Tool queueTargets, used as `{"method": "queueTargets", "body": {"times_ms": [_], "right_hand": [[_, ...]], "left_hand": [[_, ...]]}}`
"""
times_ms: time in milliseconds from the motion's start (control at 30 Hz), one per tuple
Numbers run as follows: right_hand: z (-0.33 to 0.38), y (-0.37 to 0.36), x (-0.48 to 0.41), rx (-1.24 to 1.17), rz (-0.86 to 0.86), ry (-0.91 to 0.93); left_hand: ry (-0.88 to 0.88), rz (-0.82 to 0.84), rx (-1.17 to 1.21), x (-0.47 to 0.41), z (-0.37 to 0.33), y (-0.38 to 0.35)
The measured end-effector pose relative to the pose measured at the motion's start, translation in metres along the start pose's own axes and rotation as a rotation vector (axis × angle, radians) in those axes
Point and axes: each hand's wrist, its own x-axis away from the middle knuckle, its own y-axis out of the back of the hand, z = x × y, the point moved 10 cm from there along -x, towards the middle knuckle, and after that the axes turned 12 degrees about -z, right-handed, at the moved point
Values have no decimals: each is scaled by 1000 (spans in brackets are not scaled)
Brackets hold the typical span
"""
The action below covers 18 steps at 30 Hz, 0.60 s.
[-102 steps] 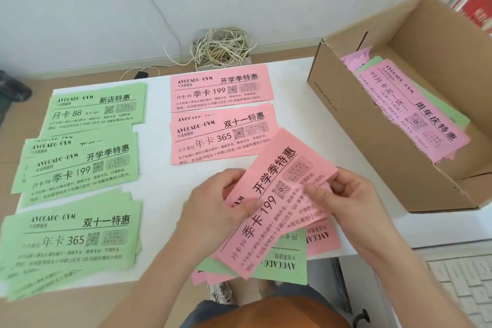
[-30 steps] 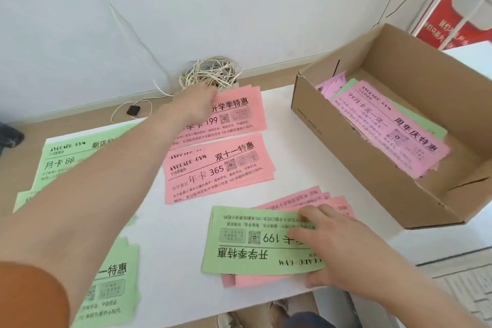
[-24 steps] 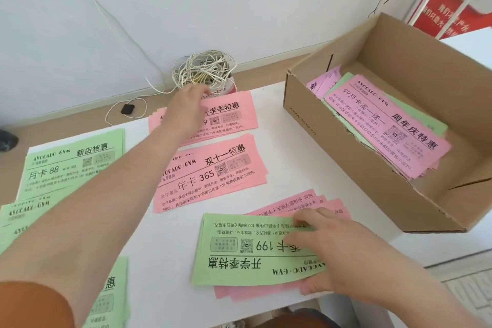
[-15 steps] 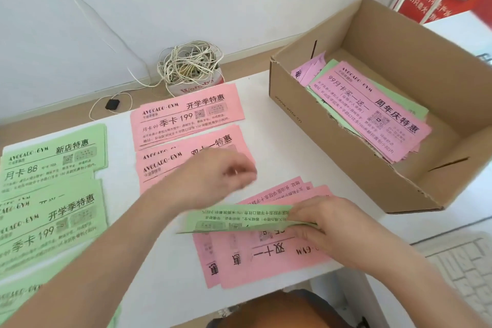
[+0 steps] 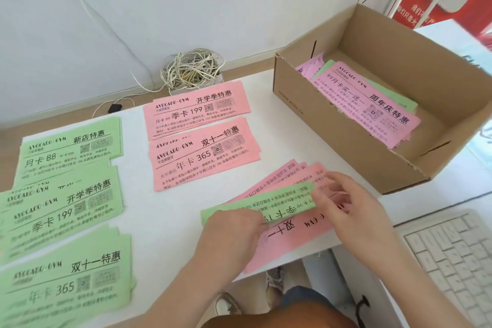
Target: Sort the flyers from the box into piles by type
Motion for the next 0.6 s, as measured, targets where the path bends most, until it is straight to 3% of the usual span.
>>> {"method": "queueTargets", "body": {"times_ms": [67,200,333,433,500,600], "right_hand": [[-9,-6,11,-173,57,-174],[-8,-8,17,-198,-17,-175],[-14,-10,20,-394,-39,-263],[-6,-9,21,-383,-32,-172],[7,-7,22,-381,-6,-115],[35,-13,24,-334,130,9]], "left_hand": [[58,-24,30,2,-1,2],[215,29,63,13,5,-3],[131,131,63,18,-10,-2],[117,159,153,18,-10,2],[95,96,216,12,-8,14],[-159,-94,136,-7,-25,51]]}}
